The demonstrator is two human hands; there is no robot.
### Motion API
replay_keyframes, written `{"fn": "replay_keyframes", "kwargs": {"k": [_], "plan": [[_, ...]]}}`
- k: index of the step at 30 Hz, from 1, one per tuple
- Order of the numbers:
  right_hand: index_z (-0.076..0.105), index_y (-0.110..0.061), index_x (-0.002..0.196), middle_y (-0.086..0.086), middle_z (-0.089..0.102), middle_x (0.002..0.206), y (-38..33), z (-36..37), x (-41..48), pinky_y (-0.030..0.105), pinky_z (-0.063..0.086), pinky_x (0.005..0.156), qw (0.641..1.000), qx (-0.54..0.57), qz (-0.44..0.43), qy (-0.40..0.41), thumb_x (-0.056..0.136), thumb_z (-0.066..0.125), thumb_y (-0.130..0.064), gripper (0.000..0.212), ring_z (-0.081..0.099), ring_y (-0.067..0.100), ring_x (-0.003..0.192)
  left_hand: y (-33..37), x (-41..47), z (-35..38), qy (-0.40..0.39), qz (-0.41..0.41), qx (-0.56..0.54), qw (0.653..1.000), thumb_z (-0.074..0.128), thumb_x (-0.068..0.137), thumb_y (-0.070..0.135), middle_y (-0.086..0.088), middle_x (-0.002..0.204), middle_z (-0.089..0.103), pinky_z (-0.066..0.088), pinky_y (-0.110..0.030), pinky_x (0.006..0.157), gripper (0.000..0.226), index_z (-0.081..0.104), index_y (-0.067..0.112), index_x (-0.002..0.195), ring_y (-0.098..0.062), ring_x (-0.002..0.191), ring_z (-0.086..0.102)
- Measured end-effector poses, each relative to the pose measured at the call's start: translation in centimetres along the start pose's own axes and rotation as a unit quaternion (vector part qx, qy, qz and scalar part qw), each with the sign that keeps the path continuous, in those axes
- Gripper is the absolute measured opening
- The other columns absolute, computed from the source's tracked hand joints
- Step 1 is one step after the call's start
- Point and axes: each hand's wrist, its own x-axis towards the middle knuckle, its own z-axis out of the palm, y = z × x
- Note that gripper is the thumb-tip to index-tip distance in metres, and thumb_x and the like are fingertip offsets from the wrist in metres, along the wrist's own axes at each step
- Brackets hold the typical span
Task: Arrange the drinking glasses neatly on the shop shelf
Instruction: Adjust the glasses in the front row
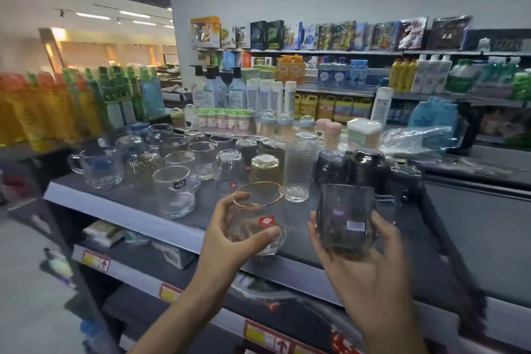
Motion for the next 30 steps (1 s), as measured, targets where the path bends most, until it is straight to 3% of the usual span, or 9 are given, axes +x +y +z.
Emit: {"fn": "replay_keyframes", "kwargs": {"k": [7,11,14,17,20,23,27,29,30], "plan": [[0.06,-0.003,0.133,0.023,0.067,0.13,5.0,0.7,2.4,0.056,0.05,0.104,0.994,-0.031,-0.103,0.01,0.094,0.065,-0.029,0.047,0.065,0.039,0.123,-1.4,3.9,-5.0,-0.05,-0.008,-0.059,0.997,0.087,0.068,0.016,-0.005,0.121,0.074,0.058,-0.025,0.08,0.068,0.057,0.022,0.128,-0.024,0.106,0.075],[0.058,-0.002,0.136,0.025,0.064,0.135,6.1,0.9,2.9,0.056,0.051,0.103,0.988,-0.048,-0.143,0.03,0.069,0.087,-0.029,0.078,0.064,0.041,0.124,-1.6,4.9,-6.1,-0.074,-0.038,-0.096,0.992,0.091,0.066,0.023,-0.01,0.12,0.074,0.056,-0.042,0.089,0.074,0.057,0.029,0.131,-0.031,0.112,0.072],[0.062,-0.007,0.136,0.023,0.065,0.135,6.2,0.4,3.3,0.055,0.051,0.103,0.979,-0.106,-0.169,0.048,0.07,0.078,-0.036,0.074,0.064,0.041,0.124,-1.3,5.1,-7.2,-0.094,-0.06,-0.127,0.986,0.091,0.064,0.026,-0.015,0.119,0.073,0.052,-0.05,0.099,0.076,0.058,0.029,0.132,-0.034,0.112,0.07],[0.08,-0.015,0.111,0.018,0.07,0.129,6.3,0.4,3.3,0.054,0.054,0.099,0.975,-0.135,-0.175,0.01,0.061,0.083,-0.042,0.057,0.066,0.036,0.122,-0.3,4.5,-8.4,-0.095,-0.058,-0.122,0.986,0.09,0.063,0.027,-0.013,0.12,0.074,0.053,-0.045,0.095,0.075,0.059,0.032,0.131,-0.031,0.109,0.07],[0.082,-0.017,0.107,0.015,0.062,0.142,6.6,0.5,3.4,0.046,0.052,0.104,0.982,-0.118,-0.141,-0.038,0.093,0.064,-0.041,0.034,0.061,0.031,0.13,1.2,3.3,-9.8,-0.087,-0.054,-0.106,0.989,0.089,0.065,0.026,-0.01,0.123,0.073,0.058,-0.042,0.085,0.074,0.059,0.033,0.132,-0.031,0.107,0.071],[0.071,-0.015,0.13,0.005,0.039,0.159,8.1,1.2,3.8,0.035,0.034,0.121,0.996,-0.04,-0.068,-0.047,0.112,0.026,-0.047,0.058,0.038,0.021,0.148,2.6,1.9,-11.5,-0.065,-0.031,-0.088,0.994,0.087,0.067,0.024,-0.009,0.123,0.073,0.059,-0.038,0.08,0.073,0.06,0.035,0.134,-0.032,0.106,0.072],[0.079,-0.017,0.115,0.013,0.069,0.132,11.7,2.3,2.4,0.046,0.058,0.092,0.991,-0.053,-0.082,-0.091,0.093,0.058,-0.043,0.04,0.064,0.038,0.125,4.1,0.5,-14.5,-0.037,-0.016,-0.08,0.996,0.083,0.07,0.029,-0.008,0.128,0.07,0.046,-0.064,0.104,0.07,0.06,0.035,0.136,-0.04,0.121,0.065],[0.08,-0.016,0.114,0.019,0.067,0.134,13.4,3.1,2.8,0.046,0.055,0.098,0.989,-0.066,-0.065,-0.119,0.088,0.062,-0.043,0.041,0.059,0.045,0.129,4.6,0.5,-16.6,-0.031,-0.019,-0.09,0.995,0.082,0.072,0.031,-0.008,0.13,0.069,0.042,-0.069,0.107,0.07,0.059,0.036,0.138,-0.04,0.122,0.065],[0.071,-0.013,0.13,0.023,0.052,0.149,14.7,3.9,2.9,0.047,0.045,0.112,0.987,-0.08,-0.042,-0.129,0.098,0.054,-0.041,0.046,0.042,0.046,0.142,4.8,0.7,-17.8,-0.027,-0.017,-0.098,0.995,0.082,0.073,0.032,-0.007,0.129,0.07,0.043,-0.068,0.107,0.069,0.06,0.036,0.138,-0.04,0.121,0.065]]}}
